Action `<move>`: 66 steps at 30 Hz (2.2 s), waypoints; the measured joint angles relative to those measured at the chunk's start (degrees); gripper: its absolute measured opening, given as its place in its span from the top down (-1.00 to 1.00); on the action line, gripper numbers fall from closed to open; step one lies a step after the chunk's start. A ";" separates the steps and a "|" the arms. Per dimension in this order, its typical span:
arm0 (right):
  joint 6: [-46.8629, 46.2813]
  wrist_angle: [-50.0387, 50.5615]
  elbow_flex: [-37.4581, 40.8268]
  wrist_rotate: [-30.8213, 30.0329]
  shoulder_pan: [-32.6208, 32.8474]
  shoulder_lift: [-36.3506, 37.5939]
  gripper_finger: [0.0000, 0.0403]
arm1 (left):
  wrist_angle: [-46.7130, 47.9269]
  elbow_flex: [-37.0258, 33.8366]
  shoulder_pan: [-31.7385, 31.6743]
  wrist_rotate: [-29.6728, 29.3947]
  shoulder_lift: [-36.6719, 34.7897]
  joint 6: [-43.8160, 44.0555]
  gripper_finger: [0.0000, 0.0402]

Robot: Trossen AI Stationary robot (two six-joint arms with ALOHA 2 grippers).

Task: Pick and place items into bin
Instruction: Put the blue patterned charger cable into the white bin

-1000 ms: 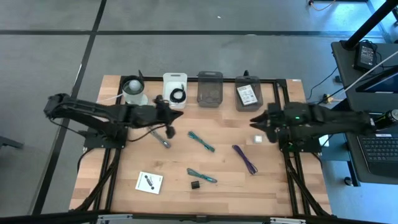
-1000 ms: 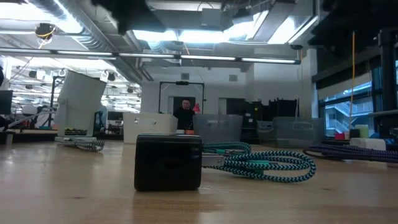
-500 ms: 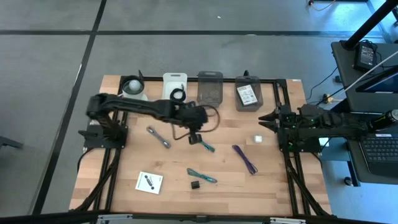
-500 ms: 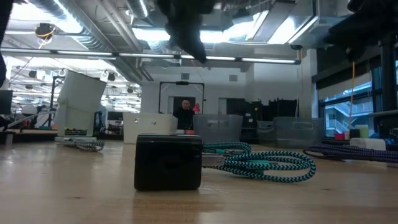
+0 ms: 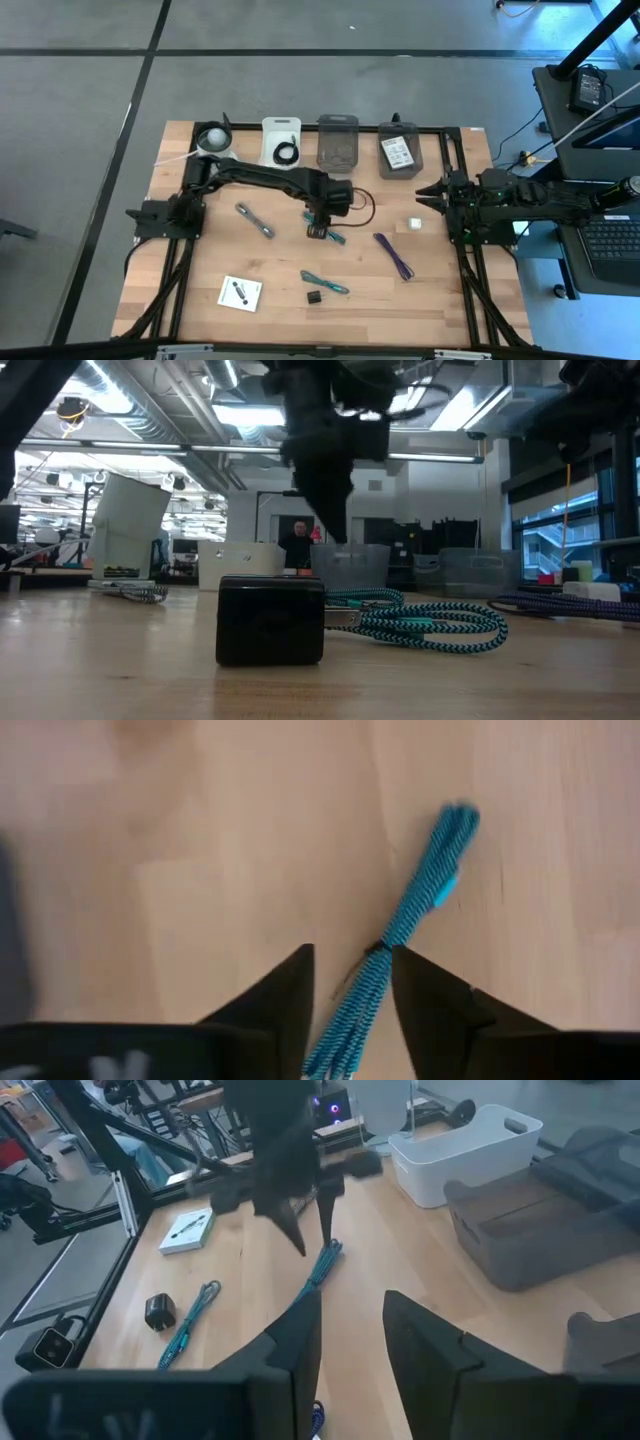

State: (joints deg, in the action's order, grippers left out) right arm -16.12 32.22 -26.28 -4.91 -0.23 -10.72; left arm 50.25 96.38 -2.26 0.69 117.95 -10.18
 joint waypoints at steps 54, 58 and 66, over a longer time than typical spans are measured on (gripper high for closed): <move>-13.51 0.20 -0.02 -29.24 -0.02 -0.04 0.44 | -20.33 -37.07 -46.56 6.67 -33.57 17.34 0.94; -16.55 0.20 -0.02 -30.15 -0.02 -0.04 0.44 | -19.03 -37.07 -47.52 8.96 -28.69 16.64 0.94; -19.83 0.20 -0.02 -31.46 -0.02 -0.04 0.44 | -20.11 -37.07 -47.28 6.71 -25.19 16.06 0.91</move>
State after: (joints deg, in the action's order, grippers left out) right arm -35.95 32.42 -26.30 -36.36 -0.25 -10.76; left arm 30.14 59.31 -49.54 7.40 92.76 5.88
